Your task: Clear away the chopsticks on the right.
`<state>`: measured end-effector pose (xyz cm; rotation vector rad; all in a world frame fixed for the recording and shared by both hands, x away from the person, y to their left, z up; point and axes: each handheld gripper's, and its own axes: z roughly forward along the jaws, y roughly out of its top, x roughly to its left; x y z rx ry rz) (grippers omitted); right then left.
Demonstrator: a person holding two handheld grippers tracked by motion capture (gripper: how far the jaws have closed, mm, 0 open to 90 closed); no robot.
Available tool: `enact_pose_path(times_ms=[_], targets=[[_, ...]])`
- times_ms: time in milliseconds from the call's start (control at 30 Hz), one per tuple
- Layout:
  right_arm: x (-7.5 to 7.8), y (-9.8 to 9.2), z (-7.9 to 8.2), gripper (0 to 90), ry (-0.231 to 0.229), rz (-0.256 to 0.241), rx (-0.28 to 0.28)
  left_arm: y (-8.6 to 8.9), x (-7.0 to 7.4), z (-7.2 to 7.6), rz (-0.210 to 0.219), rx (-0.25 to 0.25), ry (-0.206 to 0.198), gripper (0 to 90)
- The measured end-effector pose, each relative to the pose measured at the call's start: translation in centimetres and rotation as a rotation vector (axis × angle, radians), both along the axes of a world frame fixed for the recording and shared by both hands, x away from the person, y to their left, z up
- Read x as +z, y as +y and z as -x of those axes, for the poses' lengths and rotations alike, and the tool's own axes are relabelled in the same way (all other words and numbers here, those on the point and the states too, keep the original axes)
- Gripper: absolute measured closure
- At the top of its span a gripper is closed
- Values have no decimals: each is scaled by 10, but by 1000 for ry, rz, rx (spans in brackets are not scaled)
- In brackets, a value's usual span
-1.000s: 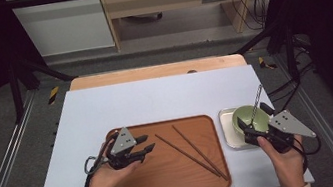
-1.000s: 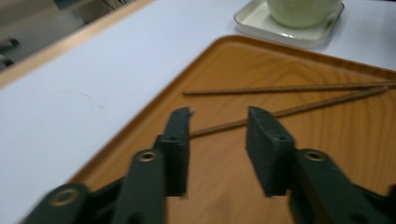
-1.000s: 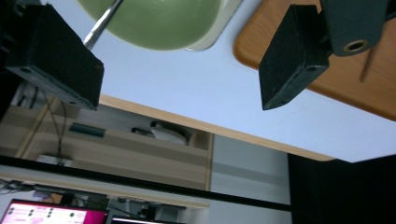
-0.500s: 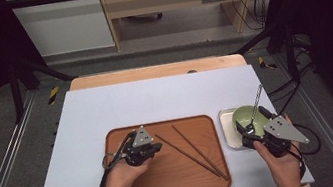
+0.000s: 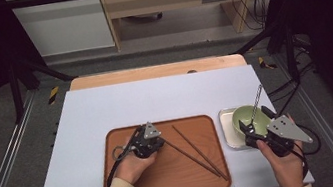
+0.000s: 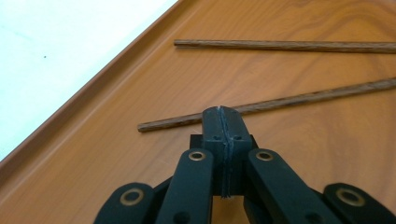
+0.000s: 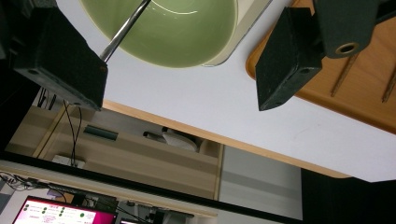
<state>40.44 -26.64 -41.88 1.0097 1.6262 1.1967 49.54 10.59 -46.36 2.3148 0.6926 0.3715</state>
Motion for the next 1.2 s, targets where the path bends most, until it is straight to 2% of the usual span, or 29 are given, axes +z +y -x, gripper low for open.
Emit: enact_pose_path(times_ms=[100, 200, 300, 467, 600, 900, 1200], targets=[[0, -1, 0, 175, 1, 1, 0, -2, -1, -5, -34, 7, -11, 897], [0, 0, 1, 177, 2, 2, 3, -4, -3, -7, -23, 10, -3, 897], [0, 0, 1, 180, 2, 1, 3, -8, -4, -8, -33, -2, -3, 895], [0, 0, 0, 182, 5, 4, 4, -18, -5, -10, -18, -22, -5, 891], [0, 0, 0, 184, 8, 4, 7, -29, -5, -11, 20, -39, 3, 893], [-1, -1, 0, 187, 14, 6, 8, -53, -4, -9, 20, -96, 4, 898], [-1, -3, -1, 189, 23, 5, 3, -63, -6, -5, 18, -123, 10, 898]])
